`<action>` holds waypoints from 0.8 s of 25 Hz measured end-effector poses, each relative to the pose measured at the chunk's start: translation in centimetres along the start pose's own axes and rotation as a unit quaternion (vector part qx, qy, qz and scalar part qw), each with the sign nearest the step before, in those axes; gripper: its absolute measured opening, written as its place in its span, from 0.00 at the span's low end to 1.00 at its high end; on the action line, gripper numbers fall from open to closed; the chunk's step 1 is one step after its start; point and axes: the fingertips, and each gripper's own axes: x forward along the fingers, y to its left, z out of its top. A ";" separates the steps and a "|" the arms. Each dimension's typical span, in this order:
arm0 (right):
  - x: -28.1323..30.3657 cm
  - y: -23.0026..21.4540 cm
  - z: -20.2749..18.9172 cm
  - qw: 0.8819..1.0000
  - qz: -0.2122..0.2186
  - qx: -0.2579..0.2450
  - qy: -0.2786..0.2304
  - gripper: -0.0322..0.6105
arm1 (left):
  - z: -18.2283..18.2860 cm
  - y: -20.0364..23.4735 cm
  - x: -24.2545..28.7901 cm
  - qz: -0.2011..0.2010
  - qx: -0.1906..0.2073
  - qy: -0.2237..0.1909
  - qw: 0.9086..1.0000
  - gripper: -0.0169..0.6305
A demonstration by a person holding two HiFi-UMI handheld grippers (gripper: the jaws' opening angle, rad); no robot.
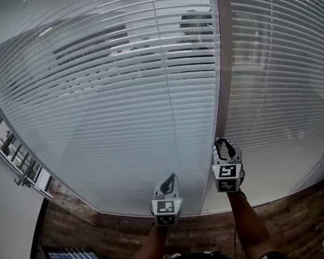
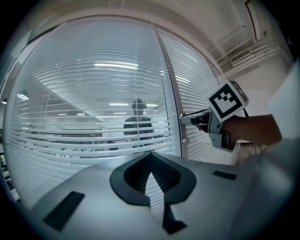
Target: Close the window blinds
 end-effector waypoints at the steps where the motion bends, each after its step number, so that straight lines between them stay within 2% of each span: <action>1: 0.1 -0.2 0.0 1.000 -0.003 0.007 -0.003 0.27 | 0.0 0.0 0.0 -0.001 -0.001 0.001 1.000 0.02; 5: 0.5 -0.7 0.0 1.000 -0.011 0.023 -0.005 0.26 | -0.2 0.4 0.0 -0.001 -0.001 0.000 1.000 0.02; 9: 0.4 -0.5 0.4 1.000 -0.006 0.015 -0.006 0.25 | -0.5 0.9 -0.3 0.010 0.001 0.010 1.000 0.02; 15: 0.4 -0.4 0.7 0.998 -0.004 -0.065 0.003 0.25 | -0.8 1.0 -0.2 0.008 0.011 0.016 1.000 0.02; 20: 0.4 -0.1 0.7 0.988 0.000 -0.153 0.016 0.25 | -0.3 0.2 -0.2 -0.002 0.001 0.004 1.000 0.02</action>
